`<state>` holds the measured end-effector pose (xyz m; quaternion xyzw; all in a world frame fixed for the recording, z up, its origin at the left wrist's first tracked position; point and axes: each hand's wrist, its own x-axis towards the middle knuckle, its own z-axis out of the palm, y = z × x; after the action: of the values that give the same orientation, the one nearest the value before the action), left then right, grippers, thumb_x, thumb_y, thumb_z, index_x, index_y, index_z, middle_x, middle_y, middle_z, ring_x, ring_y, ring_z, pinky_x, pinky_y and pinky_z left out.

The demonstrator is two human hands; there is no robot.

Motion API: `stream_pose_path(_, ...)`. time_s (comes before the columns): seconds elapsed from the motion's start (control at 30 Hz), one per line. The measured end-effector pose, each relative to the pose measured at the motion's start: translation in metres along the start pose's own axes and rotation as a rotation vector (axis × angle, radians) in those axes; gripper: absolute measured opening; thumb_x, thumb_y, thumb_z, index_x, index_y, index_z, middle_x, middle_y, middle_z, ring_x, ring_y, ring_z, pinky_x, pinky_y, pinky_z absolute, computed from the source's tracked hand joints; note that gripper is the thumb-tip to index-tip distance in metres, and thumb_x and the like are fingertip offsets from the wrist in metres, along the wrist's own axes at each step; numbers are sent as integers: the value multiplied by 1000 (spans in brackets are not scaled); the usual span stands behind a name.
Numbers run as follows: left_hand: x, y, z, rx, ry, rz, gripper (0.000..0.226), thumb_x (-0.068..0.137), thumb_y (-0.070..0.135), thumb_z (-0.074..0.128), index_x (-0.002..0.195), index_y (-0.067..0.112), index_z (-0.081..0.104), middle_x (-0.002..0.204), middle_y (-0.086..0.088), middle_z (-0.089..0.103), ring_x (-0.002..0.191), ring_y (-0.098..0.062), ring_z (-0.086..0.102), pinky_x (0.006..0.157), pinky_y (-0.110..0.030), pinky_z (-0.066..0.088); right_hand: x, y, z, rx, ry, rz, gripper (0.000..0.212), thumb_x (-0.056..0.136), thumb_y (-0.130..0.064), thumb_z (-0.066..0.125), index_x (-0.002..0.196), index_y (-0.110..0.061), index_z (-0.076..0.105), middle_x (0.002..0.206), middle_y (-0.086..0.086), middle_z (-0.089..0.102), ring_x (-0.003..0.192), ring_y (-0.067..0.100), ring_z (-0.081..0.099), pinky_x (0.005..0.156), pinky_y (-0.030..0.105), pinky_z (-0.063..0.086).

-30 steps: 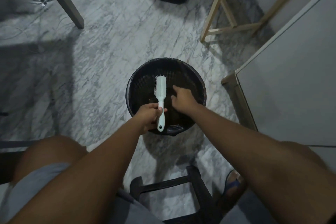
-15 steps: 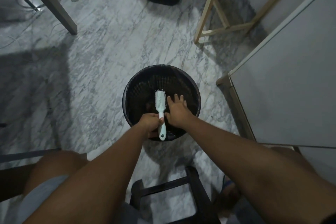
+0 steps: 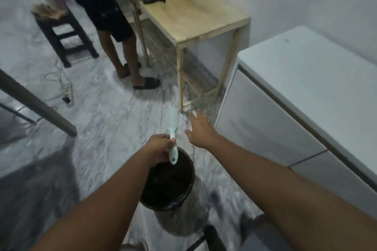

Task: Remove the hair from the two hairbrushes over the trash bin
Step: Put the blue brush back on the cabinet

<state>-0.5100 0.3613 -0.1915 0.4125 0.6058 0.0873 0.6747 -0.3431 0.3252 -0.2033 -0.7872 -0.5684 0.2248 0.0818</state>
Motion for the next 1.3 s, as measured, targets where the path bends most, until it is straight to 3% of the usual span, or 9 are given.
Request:
stream_pose_path(0.2,-58,114,72,133,-153,139,23,95,10,62,117,4,64,96,-12,64,80,-24,65,58,-34,54,-28,40,-133,27,221,126,66,93,-34,56,150,-14,28,156,22,23,146,47,15,121,53,20)
stream_pose_path(0.43,-101,171,214,274,-392,221,17,98,8,57,112,2,64,108,-14,67,90,-26,65,65,-40,55,-109,147,-224,21,368,426,71,98,-36,53,154,-10,19,160,25,11,148,49,6,121,52,16)
stream_pose_path(0.57,-128,165,304,368,-532,226,9,98,7,56,92,8,63,95,-10,62,81,-20,61,64,-38,52,-170,207,-243,33,402,617,72,98,-36,53,155,-9,19,160,25,11,148,50,5,121,52,16)
stream_pose_path(0.83,-170,126,434,555,-731,231,7,96,7,60,100,2,63,94,-12,65,75,-22,65,65,-38,57,-272,295,-242,42,438,893,59,96,-24,49,149,-9,28,156,24,19,146,49,12,118,51,22)
stream_pose_path(0.97,-177,106,481,664,-741,265,8,95,9,63,98,2,64,95,-13,65,77,-24,65,69,-40,58,-302,322,-239,71,449,961,60,91,-18,53,146,-8,30,152,25,24,143,49,18,116,50,26)
stream_pose_path(1.1,-177,89,517,785,-724,358,10,93,11,66,87,3,64,87,-12,64,70,-23,64,61,-34,58,-318,343,-232,112,449,1009,64,91,-15,52,148,-6,26,151,25,25,142,48,20,116,50,26)
stream_pose_path(1.3,-171,71,539,942,-660,528,24,86,16,71,91,-8,71,77,-15,65,66,-32,68,76,-47,61,-335,361,-221,148,451,1019,67,98,-26,50,153,-5,18,155,25,20,145,48,14,120,51,22)
